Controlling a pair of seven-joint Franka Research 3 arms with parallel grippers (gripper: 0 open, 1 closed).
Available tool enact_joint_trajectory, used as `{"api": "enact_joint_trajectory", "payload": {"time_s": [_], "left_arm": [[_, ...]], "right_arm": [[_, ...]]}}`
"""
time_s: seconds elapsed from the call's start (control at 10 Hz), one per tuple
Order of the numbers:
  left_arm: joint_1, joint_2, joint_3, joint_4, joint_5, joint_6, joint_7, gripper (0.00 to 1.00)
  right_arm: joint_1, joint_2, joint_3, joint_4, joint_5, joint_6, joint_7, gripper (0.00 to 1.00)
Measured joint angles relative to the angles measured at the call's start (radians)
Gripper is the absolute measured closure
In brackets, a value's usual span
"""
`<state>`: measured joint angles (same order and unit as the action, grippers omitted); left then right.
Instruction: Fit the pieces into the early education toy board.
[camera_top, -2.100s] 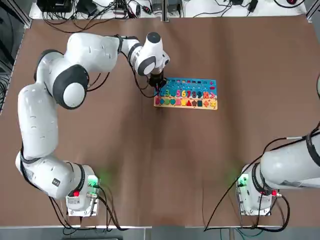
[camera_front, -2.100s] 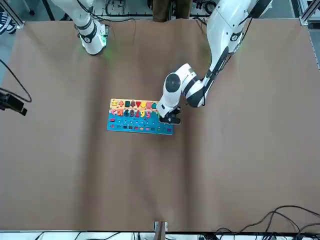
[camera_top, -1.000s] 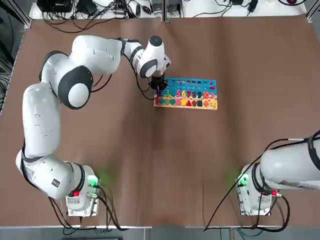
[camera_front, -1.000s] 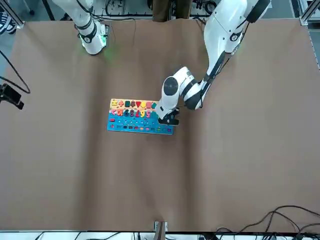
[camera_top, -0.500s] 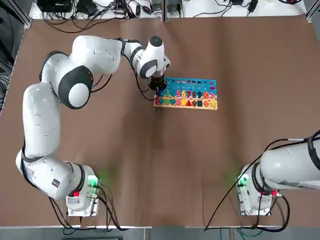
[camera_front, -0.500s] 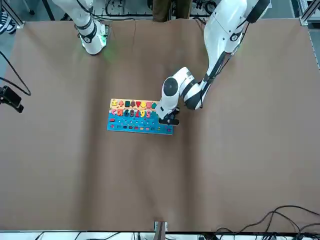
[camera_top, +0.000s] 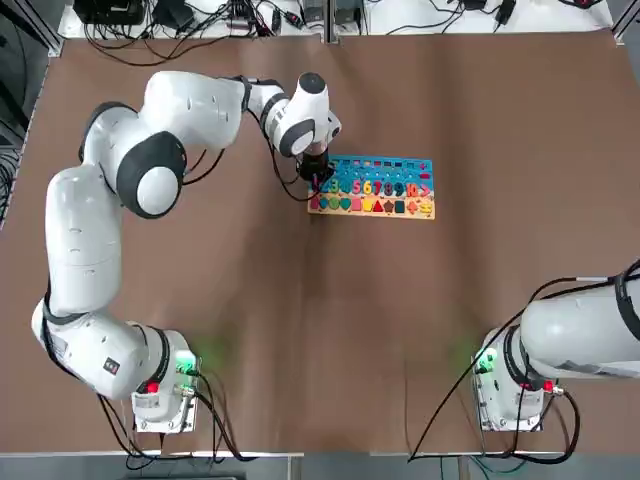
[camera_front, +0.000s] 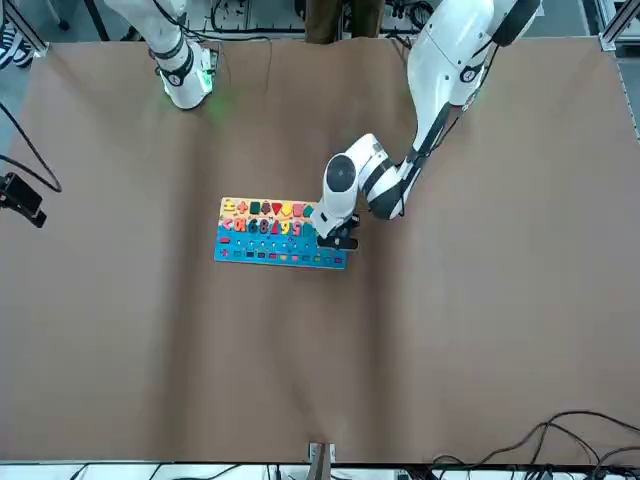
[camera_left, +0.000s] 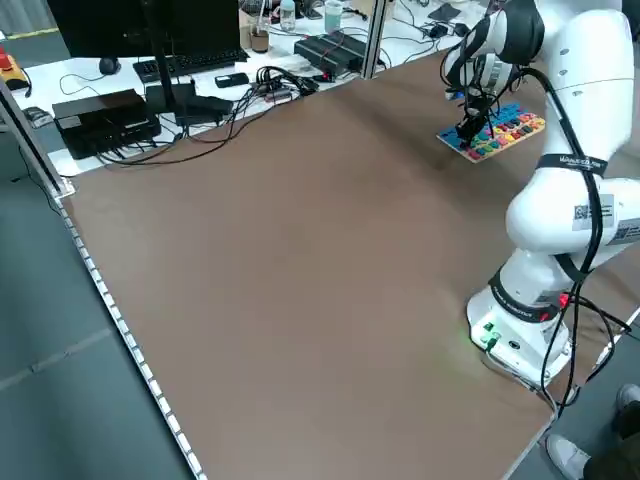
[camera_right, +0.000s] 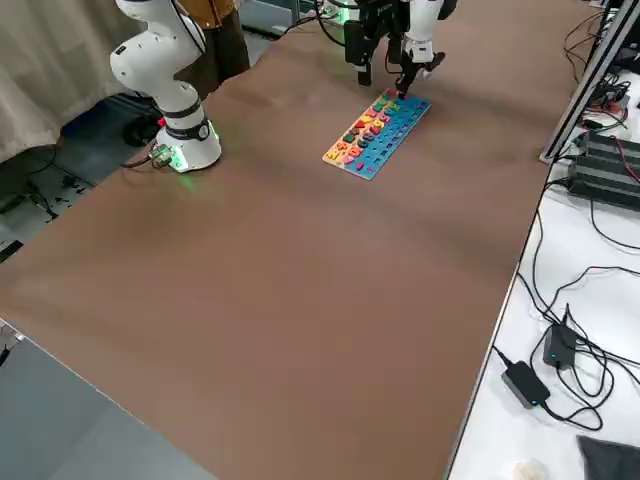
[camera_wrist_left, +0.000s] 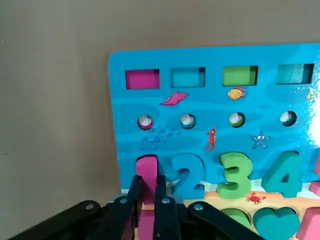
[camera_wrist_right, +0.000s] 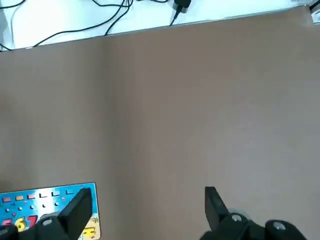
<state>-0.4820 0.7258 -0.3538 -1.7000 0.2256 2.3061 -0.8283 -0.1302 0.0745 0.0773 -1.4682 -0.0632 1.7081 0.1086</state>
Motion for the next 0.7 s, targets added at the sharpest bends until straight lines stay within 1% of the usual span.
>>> {"api": "enact_joint_trajectory", "payload": {"time_s": [0.4, 0.6, 0.7], "left_arm": [[-0.006, 0.0, 0.0, 0.0, 0.0, -0.005, 0.0, 0.87], [-0.006, 0.0, 0.0, 0.0, 0.0, -0.005, 0.0, 0.87], [-0.006, 0.0, 0.0, 0.0, 0.0, -0.005, 0.0, 0.87]], "right_arm": [[0.008, 0.0, 0.003, 0.0, -0.009, 0.008, 0.0, 0.01], [0.026, 0.0, 0.004, 0.0, -0.022, 0.05, 0.001, 0.01], [0.03, 0.0, 0.004, 0.0, -0.022, 0.049, 0.003, 0.01]]}}
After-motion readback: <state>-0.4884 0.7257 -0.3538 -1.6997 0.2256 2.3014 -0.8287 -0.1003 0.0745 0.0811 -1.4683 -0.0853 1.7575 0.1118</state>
